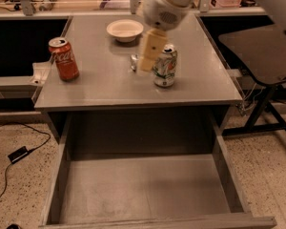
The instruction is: Place coke can into top drawer
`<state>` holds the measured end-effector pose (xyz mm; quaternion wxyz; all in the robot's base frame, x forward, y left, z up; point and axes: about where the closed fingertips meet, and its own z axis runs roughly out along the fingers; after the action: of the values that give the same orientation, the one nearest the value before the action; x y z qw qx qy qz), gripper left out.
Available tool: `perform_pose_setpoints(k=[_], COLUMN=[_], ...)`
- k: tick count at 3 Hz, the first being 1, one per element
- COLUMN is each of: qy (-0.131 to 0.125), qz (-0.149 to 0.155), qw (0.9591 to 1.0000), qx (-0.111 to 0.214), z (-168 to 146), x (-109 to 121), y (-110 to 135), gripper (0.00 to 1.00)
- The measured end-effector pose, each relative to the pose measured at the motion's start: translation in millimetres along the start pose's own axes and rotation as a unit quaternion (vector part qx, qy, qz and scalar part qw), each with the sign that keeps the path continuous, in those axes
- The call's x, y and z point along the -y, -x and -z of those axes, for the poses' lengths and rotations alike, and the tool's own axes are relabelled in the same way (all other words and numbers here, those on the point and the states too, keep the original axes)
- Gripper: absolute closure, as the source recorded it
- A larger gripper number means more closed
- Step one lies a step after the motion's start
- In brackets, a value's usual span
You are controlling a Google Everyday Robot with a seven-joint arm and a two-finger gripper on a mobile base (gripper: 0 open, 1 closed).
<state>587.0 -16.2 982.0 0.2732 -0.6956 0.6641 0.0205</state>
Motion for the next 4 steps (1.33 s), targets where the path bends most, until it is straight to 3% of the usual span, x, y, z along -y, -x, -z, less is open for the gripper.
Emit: perform_pose_setpoints(k=[1, 2, 3, 4], qy=[-0.01, -0.01, -0.032, -0.07], qz=[-0.009, -0.009, -0.013, -0.016], qw=[0.9985, 0.9985, 0.9956, 0.9787], qx=[0.053, 0.053, 0.086, 0.193], z=[-39, -39, -43, -60], x=[30, 30, 42, 78], y=[53, 54, 62, 92], gripper=[0.0, 0.0, 0.0, 0.0])
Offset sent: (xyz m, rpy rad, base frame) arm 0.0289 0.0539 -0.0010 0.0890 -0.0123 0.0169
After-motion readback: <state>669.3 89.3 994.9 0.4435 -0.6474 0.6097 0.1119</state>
